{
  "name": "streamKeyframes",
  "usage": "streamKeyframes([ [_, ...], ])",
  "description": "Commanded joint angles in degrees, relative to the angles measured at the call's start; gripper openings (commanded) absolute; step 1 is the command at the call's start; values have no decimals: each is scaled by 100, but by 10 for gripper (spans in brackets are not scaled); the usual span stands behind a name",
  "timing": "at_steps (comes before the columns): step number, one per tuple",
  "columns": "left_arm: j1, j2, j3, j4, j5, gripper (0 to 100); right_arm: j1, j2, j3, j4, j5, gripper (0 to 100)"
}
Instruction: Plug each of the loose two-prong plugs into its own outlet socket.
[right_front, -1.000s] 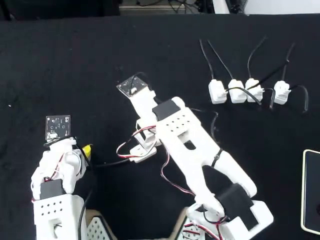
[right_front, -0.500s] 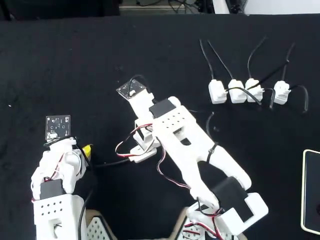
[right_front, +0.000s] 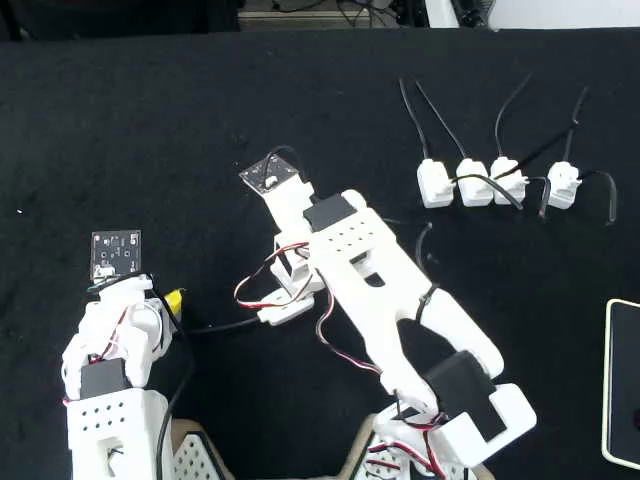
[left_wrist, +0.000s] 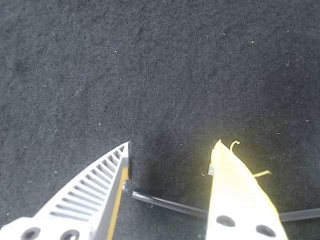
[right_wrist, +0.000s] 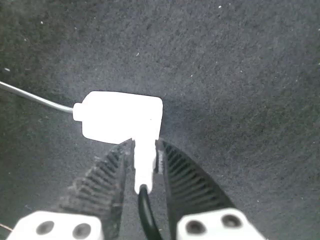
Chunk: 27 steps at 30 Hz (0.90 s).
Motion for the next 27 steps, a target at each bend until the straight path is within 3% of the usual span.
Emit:
streamKeyframes([
  [1,-40,-53,-57,-44,35,263,105,31,-198,-35,18,10],
  [10,-40,-53,-57,-53,35,263,88,189,-136,-26,-633,10],
  [24,-40,-53,-48,-62,35,263,70,901,-734,290,-589,11],
  [27,-40,-53,-57,-53,35,263,70,716,-699,387,-580,80],
])
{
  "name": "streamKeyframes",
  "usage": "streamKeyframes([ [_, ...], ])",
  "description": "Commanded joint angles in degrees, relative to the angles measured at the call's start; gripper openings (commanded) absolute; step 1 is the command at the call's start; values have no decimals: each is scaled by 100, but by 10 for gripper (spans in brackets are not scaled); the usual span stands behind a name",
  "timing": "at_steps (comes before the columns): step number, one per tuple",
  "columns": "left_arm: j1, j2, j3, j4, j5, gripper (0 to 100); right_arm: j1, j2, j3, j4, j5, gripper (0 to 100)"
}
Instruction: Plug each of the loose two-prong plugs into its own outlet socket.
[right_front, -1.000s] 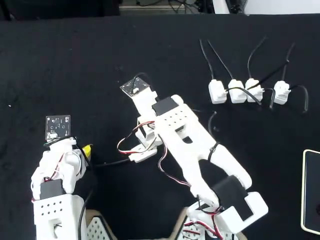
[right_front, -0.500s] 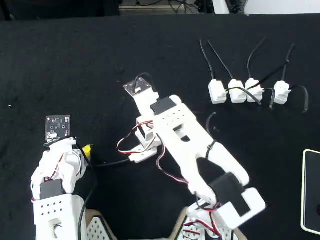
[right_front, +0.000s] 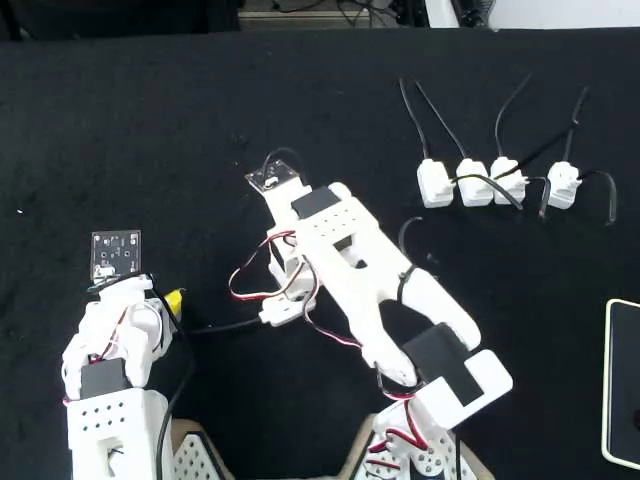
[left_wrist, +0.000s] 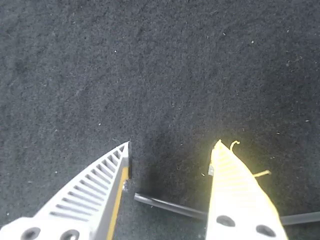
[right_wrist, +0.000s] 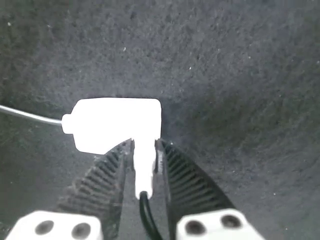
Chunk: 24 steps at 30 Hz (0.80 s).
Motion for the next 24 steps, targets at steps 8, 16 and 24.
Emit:
streamKeyframes([
  [8,-40,-53,-57,-53,35,263,-440,-1200,-242,202,800,332],
  [16,-347,-53,-180,-44,62,263,-765,-2026,330,220,4352,332],
  [24,-1305,-53,-558,-35,809,263,-738,-2026,1402,-1011,5644,332],
])
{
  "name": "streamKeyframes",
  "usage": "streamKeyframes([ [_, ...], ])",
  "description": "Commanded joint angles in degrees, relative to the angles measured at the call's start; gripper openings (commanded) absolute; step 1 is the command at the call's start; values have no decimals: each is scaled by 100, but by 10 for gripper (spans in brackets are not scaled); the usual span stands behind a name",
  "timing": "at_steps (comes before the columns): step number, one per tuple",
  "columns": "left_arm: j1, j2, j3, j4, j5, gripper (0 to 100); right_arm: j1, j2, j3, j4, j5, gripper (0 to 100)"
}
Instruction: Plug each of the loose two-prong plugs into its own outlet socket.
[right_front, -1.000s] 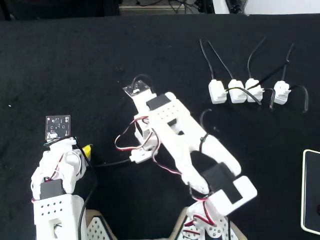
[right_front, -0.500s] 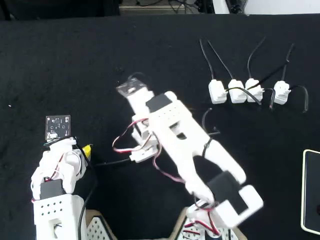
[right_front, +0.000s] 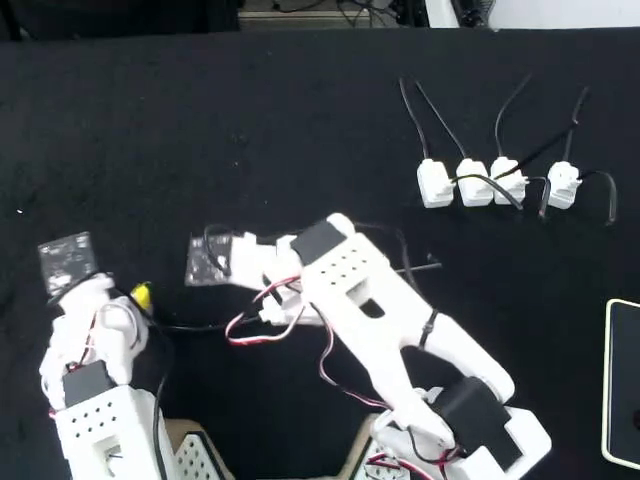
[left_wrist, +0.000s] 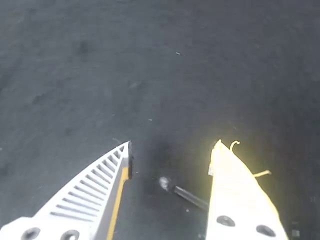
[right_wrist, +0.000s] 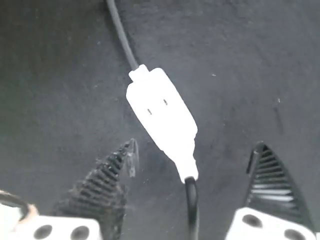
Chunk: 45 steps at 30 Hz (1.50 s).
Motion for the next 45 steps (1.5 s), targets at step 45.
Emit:
streamKeyframes([
  [45,-110,-53,-356,-44,202,263,1916,787,-2185,-114,-2866,11],
])
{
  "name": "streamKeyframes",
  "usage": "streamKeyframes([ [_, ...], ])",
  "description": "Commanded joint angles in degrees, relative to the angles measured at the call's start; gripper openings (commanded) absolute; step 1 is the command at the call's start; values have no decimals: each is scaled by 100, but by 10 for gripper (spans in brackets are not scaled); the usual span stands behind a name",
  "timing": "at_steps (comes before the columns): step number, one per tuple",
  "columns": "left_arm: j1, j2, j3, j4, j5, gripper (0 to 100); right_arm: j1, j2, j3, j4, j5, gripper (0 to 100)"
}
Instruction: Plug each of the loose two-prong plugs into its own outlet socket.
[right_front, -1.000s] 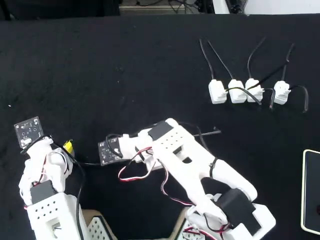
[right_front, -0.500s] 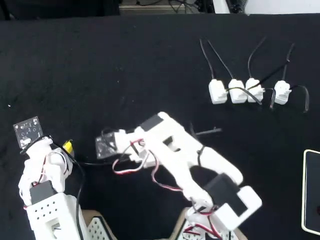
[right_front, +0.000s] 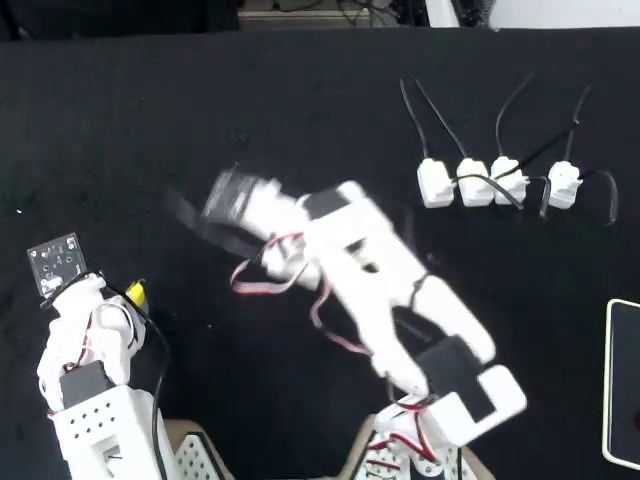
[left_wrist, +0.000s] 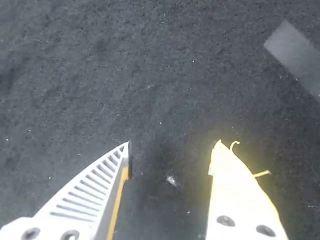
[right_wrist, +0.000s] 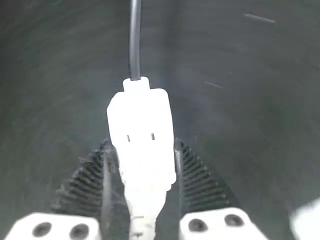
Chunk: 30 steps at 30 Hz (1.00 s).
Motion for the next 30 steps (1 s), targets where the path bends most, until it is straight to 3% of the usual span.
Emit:
streamKeyframes([
  [1,-66,-53,-338,-44,62,263,1152,-409,-1103,440,-1512,11],
  [5,-57,-53,-338,-44,62,263,2145,-31,-1938,624,-2637,11],
  [12,-57,-53,-330,-44,62,263,2453,1332,-3081,668,-3552,11],
  [21,-57,-53,-330,-44,62,263,2787,3160,-5464,1582,-3499,11],
  [27,-57,-53,-330,-44,62,263,2813,4514,-7081,2418,-2347,11],
  [30,-57,-53,-321,-44,62,263,2866,5112,-7916,2629,-2136,11],
])
